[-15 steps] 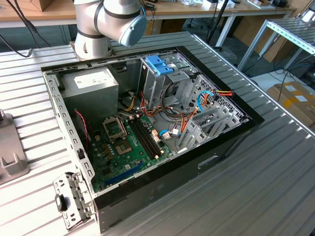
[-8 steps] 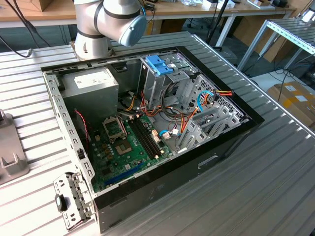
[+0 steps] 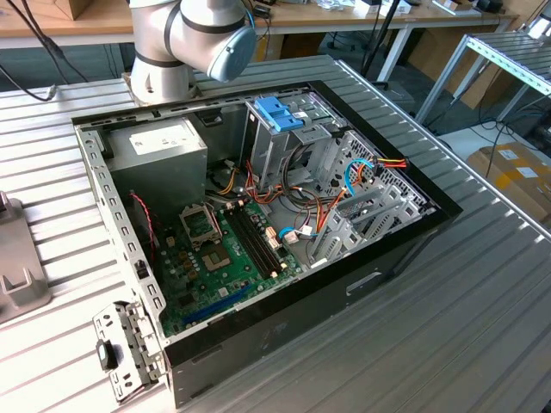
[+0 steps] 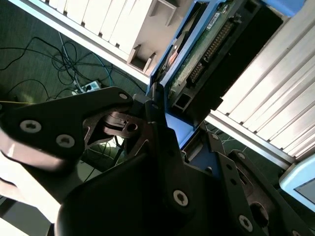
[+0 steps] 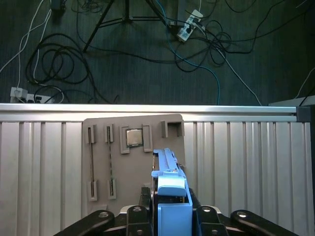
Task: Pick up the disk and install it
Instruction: 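Pick up the disk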
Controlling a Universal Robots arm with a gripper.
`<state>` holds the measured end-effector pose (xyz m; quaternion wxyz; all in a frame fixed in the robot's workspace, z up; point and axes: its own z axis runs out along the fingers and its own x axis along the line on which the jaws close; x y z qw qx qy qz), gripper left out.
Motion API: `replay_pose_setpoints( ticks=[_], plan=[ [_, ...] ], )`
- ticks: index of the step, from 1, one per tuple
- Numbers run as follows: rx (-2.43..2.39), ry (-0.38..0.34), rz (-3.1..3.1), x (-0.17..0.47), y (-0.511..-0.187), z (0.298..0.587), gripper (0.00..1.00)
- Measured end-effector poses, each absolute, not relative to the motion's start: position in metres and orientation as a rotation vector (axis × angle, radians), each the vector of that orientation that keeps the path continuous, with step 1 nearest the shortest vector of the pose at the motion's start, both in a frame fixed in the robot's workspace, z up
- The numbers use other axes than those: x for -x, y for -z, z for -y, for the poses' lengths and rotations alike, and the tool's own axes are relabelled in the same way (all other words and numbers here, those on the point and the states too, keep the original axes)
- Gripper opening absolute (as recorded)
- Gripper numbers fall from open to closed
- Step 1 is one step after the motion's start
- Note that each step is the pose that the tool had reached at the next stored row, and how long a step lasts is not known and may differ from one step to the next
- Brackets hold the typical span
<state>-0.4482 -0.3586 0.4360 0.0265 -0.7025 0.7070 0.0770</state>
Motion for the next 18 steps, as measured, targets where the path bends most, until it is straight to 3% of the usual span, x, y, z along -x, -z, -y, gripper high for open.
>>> replay_pose_setpoints(
  ticks=[18],
  plan=[
    [2.17, -0.238, -2.184, 0.4487, -0.4433, 0.3586, 0.37]
  ],
)
